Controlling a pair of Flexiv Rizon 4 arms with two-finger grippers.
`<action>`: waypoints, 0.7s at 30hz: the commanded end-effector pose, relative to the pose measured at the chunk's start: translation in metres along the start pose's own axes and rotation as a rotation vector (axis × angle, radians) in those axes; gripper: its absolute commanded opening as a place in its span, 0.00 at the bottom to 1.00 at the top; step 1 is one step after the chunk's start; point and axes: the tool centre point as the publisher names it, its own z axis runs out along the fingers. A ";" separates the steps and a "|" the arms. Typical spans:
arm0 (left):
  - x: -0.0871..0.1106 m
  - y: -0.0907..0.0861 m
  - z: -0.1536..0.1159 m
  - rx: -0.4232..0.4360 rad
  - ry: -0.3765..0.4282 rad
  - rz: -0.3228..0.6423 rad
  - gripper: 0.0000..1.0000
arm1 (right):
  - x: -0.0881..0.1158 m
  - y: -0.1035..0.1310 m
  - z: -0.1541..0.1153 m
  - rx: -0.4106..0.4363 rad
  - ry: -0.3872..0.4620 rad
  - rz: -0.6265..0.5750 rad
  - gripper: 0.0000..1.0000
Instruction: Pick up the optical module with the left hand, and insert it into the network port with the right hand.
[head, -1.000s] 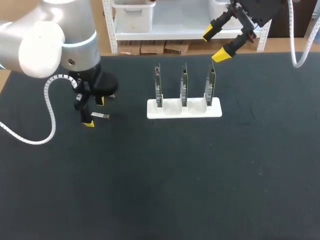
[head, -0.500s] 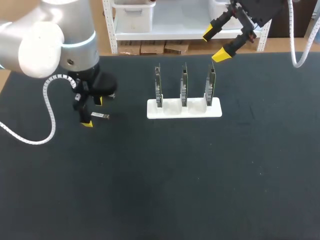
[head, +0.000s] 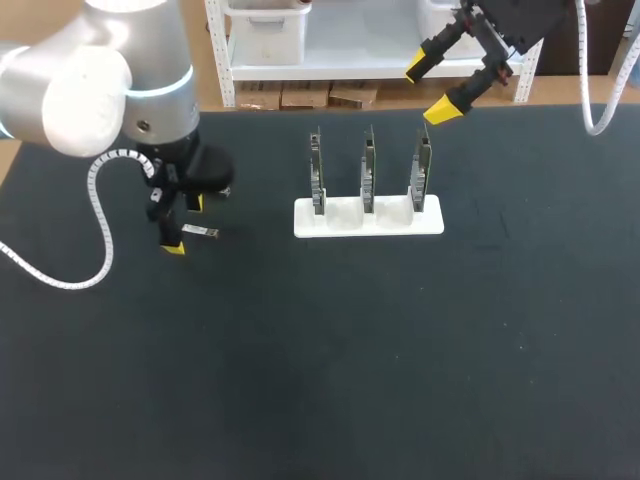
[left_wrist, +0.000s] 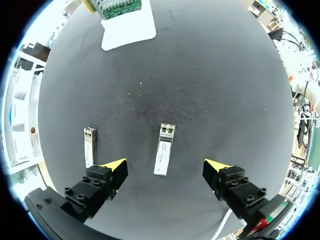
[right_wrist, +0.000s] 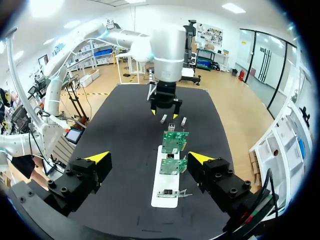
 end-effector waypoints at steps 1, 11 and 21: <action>-0.001 0.006 0.001 0.010 0.009 -0.002 1.00 | 0.000 0.002 0.000 0.006 -0.001 0.000 1.00; 0.002 0.009 0.007 0.006 0.013 -0.021 1.00 | 0.000 0.002 0.000 0.006 -0.001 0.000 1.00; 0.005 0.010 0.009 0.005 0.014 -0.029 0.46 | 0.000 0.002 0.000 0.006 -0.001 0.000 1.00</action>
